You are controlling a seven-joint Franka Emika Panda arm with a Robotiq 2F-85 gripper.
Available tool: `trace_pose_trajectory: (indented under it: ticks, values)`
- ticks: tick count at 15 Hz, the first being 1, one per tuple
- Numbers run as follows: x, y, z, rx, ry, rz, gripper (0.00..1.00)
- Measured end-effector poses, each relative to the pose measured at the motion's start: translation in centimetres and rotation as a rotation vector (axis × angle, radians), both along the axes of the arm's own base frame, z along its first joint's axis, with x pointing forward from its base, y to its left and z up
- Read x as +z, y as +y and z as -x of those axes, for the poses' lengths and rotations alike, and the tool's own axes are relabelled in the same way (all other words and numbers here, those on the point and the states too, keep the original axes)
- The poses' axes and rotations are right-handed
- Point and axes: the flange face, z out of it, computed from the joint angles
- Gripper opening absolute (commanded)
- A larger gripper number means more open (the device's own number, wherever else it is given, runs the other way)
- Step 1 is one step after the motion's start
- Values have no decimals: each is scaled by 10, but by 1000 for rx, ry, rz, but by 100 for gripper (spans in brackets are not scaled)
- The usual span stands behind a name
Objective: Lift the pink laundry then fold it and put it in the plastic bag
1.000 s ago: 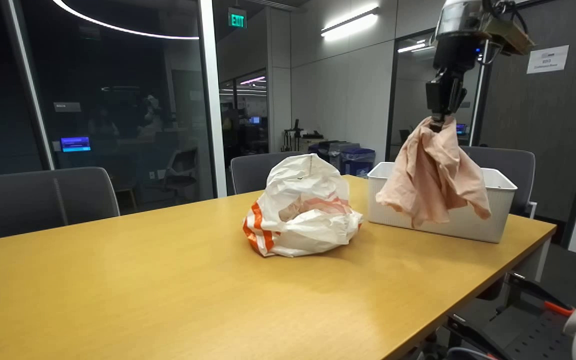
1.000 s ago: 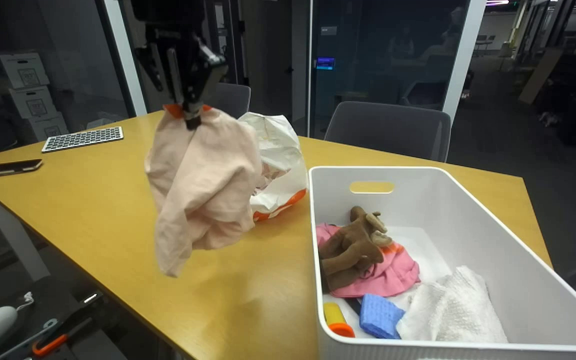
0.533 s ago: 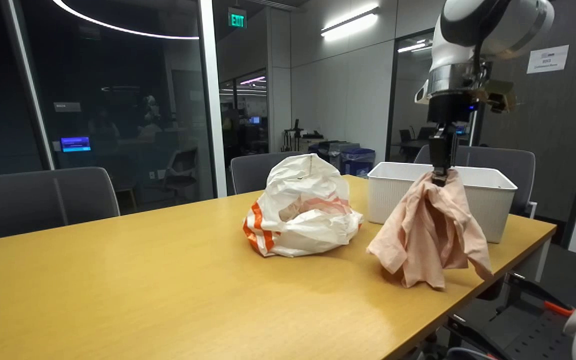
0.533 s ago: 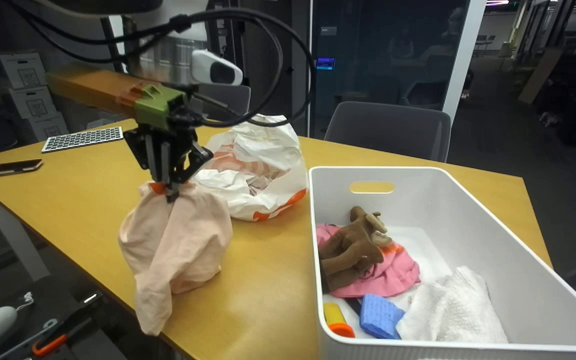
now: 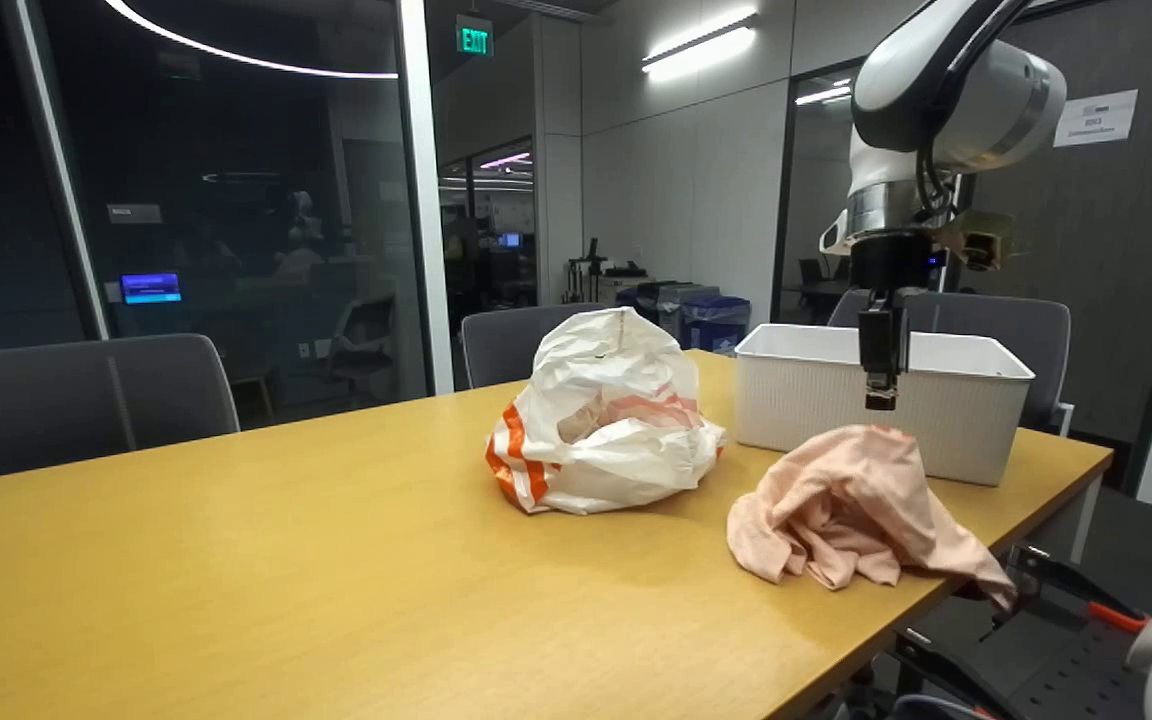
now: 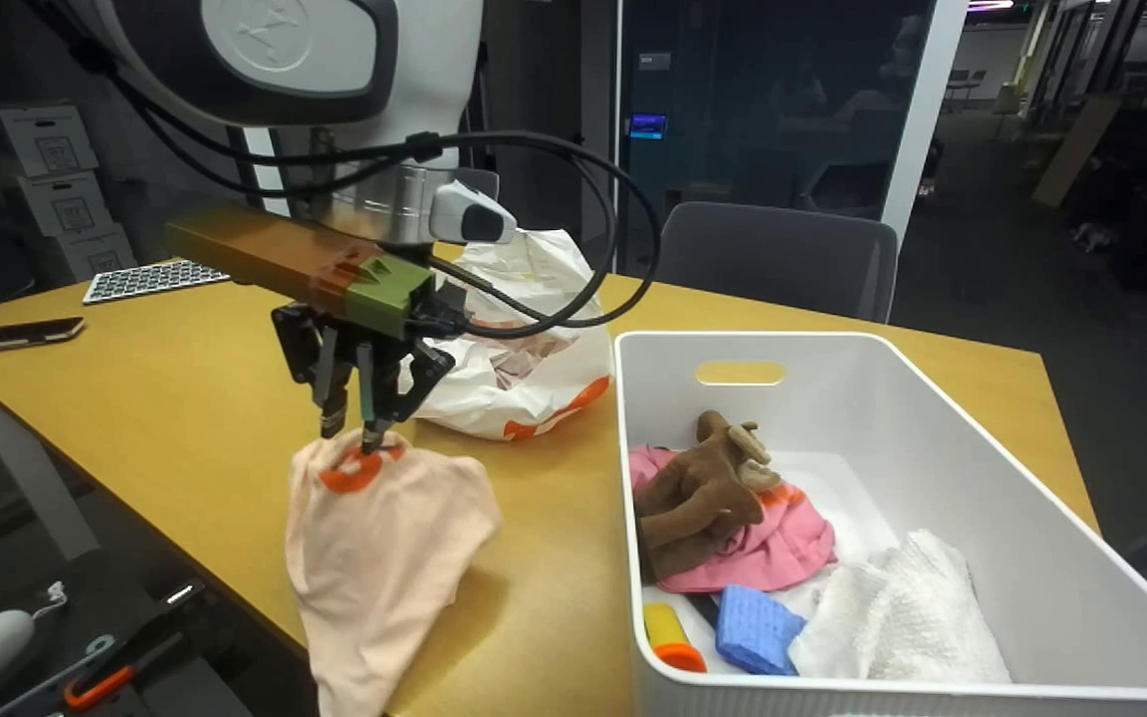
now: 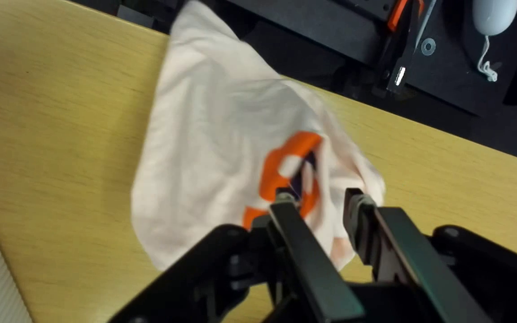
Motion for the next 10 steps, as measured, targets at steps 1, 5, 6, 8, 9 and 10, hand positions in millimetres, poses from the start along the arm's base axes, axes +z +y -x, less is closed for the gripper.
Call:
trace_pose_trajectory:
  ticks: [1,5,6,8,9,10]
  values:
    - [1,0,-1,1,0,-1,52]
    - [-10,2,5,8,20,-10,76]
    - [-19,4,9,9,26,-29,86]
    - [-38,9,16,4,34,-84,100]
    - [-46,13,17,-13,38,-119,100]
    - [-52,17,15,-46,36,-146,100]
